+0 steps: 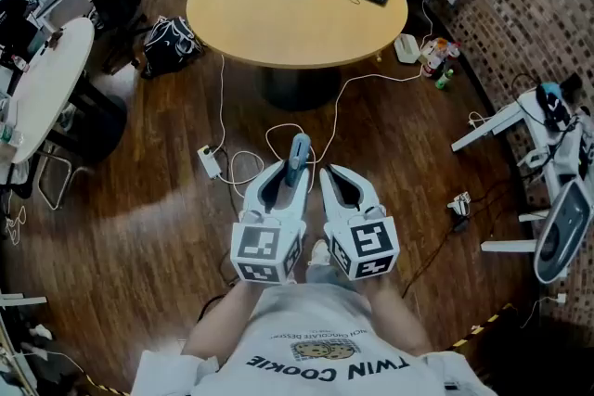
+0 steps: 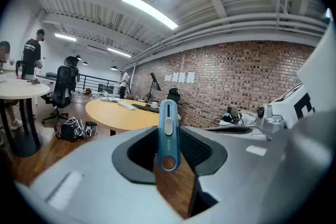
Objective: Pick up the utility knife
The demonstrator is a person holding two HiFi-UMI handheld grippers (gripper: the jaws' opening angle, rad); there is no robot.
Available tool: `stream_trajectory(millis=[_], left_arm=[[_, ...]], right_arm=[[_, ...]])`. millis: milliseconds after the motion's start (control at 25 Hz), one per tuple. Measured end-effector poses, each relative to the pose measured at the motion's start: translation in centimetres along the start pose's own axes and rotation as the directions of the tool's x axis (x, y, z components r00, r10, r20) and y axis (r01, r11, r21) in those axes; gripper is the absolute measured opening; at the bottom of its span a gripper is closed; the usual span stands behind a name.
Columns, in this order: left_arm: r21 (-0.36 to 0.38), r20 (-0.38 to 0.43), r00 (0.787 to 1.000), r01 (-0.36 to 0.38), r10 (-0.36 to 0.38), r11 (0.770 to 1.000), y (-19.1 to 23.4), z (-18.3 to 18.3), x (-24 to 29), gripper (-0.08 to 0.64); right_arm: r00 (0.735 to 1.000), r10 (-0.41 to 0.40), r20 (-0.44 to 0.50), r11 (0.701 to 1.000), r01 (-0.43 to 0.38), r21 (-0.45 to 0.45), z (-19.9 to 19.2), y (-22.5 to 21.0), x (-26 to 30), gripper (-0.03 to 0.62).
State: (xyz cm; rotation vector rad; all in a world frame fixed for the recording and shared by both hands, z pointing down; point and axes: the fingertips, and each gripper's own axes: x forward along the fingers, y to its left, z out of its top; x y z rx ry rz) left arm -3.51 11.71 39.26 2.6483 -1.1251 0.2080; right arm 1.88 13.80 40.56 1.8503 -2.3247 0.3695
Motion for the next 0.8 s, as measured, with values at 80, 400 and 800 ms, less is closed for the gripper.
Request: stream_trajectory(millis=[80,400,800], left_arm=[[0.001,-0.001,1.0,0.008,-0.008,1.0,0.2,-0.2,-1.1,0.135],[0.005,-0.007,0.999,0.032,-0.032,0.999,0.6,-0.8,-3.4,0.135],[0.005,-0.011,0.999,0.045,-0.045,0.999,-0.3,-0.9,-4.5,0.135]], right_arm=[[1.0,-0.007,0.005,1.0,0.007,-0.002,-0.1,1.0,-0.4,0.009],[0.999,-0.031,0.008,1.0,0.031,-0.001,-0.4,3.3,-1.7,0.008],[0.999,-0.04,0.011,0.999,0.04,-0.003,-0.3,3.8,-2.9,0.008]])
